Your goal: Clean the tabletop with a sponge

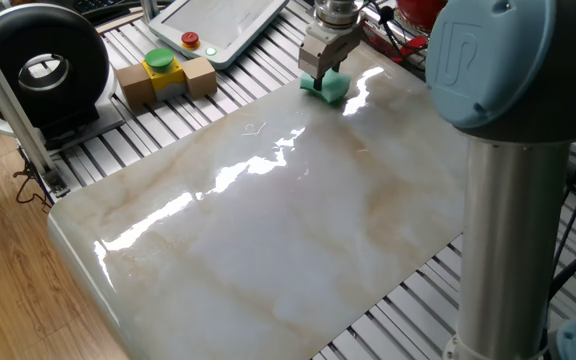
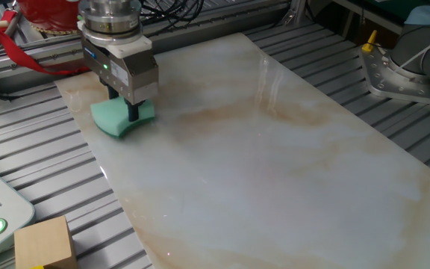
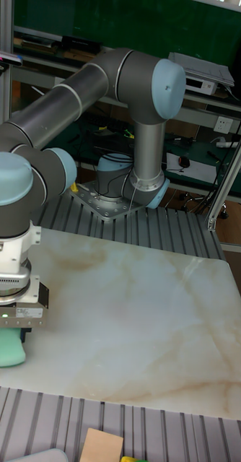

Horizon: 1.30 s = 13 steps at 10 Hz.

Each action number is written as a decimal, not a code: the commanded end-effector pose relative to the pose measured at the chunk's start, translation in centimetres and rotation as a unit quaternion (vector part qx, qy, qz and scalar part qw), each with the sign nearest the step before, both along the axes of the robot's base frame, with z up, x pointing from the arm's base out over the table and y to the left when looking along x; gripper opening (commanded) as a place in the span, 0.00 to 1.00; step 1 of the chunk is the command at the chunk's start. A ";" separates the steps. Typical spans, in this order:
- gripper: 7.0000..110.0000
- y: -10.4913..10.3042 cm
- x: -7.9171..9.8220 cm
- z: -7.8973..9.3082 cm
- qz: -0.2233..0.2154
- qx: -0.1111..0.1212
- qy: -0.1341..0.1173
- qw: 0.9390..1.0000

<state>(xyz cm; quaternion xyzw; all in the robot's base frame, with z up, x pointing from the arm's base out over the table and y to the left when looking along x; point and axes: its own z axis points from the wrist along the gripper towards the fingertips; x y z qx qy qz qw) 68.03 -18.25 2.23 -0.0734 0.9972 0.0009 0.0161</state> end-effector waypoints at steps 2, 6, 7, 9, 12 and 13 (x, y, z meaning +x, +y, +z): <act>0.00 0.5 0.9 0.1 0.000 0.001 0.001 1.000; 0.00 0.5 0.7 0.1 0.007 0.001 0.006 1.000; 0.00 0.5 0.8 0.1 0.008 0.002 0.006 1.000; 0.00 0.4 0.8 0.1 0.009 0.001 0.006 1.000; 0.00 0.8 1.2 0.1 0.014 0.007 0.004 1.000; 0.00 0.7 1.2 0.1 0.013 0.000 0.006 1.000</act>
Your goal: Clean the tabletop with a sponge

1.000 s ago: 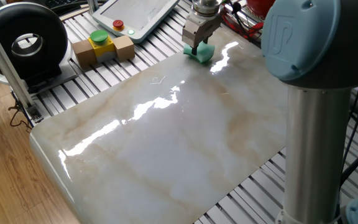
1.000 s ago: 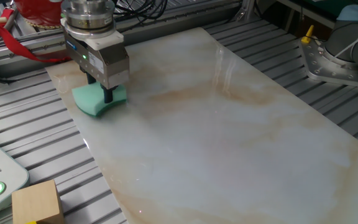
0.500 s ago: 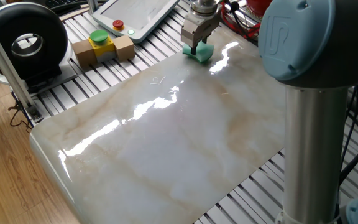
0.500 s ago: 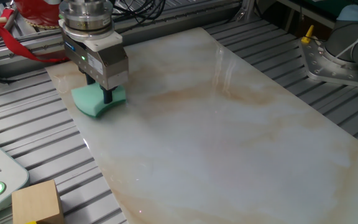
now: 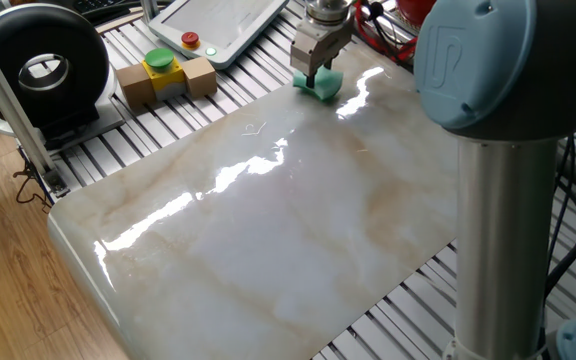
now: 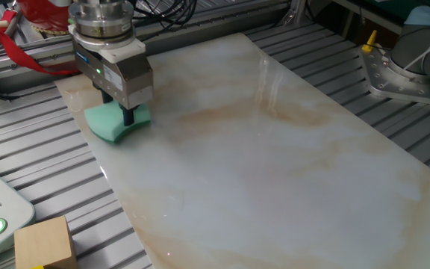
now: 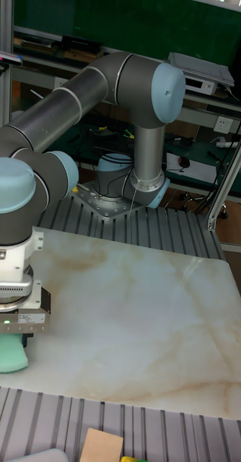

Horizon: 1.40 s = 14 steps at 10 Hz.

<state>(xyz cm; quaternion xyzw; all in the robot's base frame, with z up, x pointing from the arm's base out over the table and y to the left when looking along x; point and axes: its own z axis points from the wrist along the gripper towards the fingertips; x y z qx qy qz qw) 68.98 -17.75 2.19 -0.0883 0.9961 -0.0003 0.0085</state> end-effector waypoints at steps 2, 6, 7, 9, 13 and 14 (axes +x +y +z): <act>0.00 0.8 0.4 0.1 -0.002 0.011 -0.002 1.000; 0.00 2.7 1.6 -0.7 -0.011 0.019 -0.012 1.000; 0.00 2.7 1.7 -0.9 -0.011 0.019 -0.011 1.000; 0.00 3.1 1.8 -1.0 -0.013 0.020 -0.011 1.000; 0.00 3.6 2.1 -0.8 -0.020 -0.006 -0.013 1.000; 0.00 4.2 2.1 -1.0 -0.021 0.001 -0.013 1.000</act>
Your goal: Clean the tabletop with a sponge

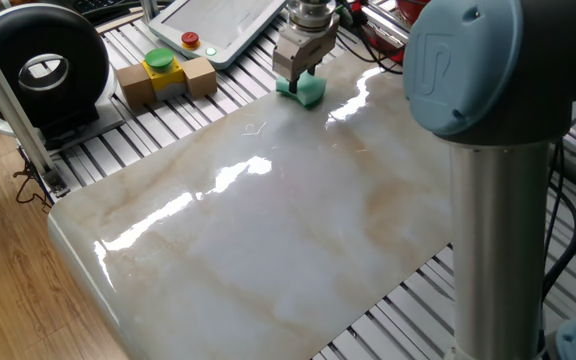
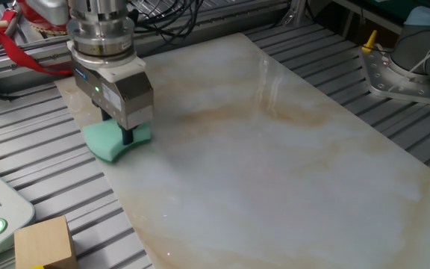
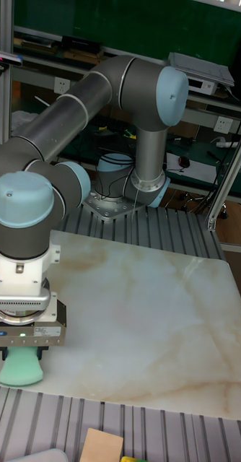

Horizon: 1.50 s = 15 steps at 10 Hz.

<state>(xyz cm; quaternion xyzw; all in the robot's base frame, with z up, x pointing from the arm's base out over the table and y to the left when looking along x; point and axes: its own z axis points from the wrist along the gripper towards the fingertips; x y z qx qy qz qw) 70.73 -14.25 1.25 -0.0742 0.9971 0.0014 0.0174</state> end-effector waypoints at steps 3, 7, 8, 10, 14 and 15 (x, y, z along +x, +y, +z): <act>0.00 0.6 0.1 -0.1 -0.003 -0.007 -0.001 1.000; 0.00 1.1 0.1 -0.6 -0.003 -0.010 -0.002 1.000; 0.00 1.1 0.1 -0.6 -0.002 -0.010 -0.002 1.000; 0.00 1.0 0.0 -0.6 0.001 -0.012 0.001 1.000; 0.00 1.3 0.0 -0.7 0.008 -0.005 0.003 1.000; 0.00 1.5 0.0 -0.7 0.007 -0.003 0.003 1.000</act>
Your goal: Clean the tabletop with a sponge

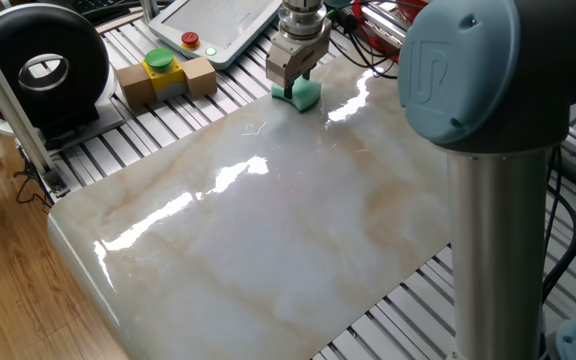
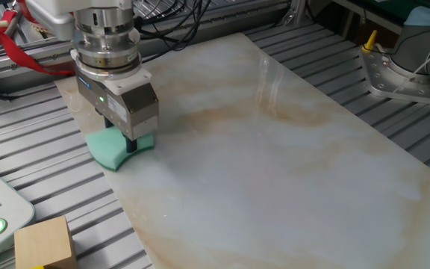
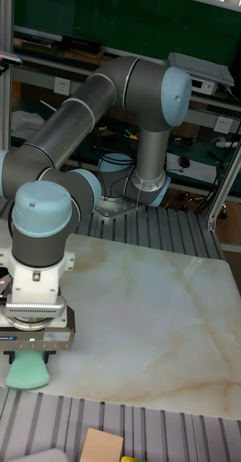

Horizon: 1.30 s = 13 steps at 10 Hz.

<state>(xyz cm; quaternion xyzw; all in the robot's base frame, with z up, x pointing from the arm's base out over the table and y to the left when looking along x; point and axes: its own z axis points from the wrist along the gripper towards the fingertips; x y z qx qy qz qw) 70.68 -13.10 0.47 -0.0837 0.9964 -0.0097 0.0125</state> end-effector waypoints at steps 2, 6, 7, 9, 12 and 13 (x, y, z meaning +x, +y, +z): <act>0.00 0.4 0.1 0.1 -0.003 0.011 -0.002 1.000; 0.00 0.7 0.5 -0.1 0.000 0.016 -0.007 1.000; 0.00 0.9 0.6 -0.1 0.000 0.019 -0.010 1.000; 0.00 1.3 0.7 0.0 0.001 0.025 -0.012 1.000; 0.00 1.9 0.7 0.2 0.002 0.037 -0.014 0.999; 0.00 2.1 0.7 0.3 0.002 0.041 -0.015 0.999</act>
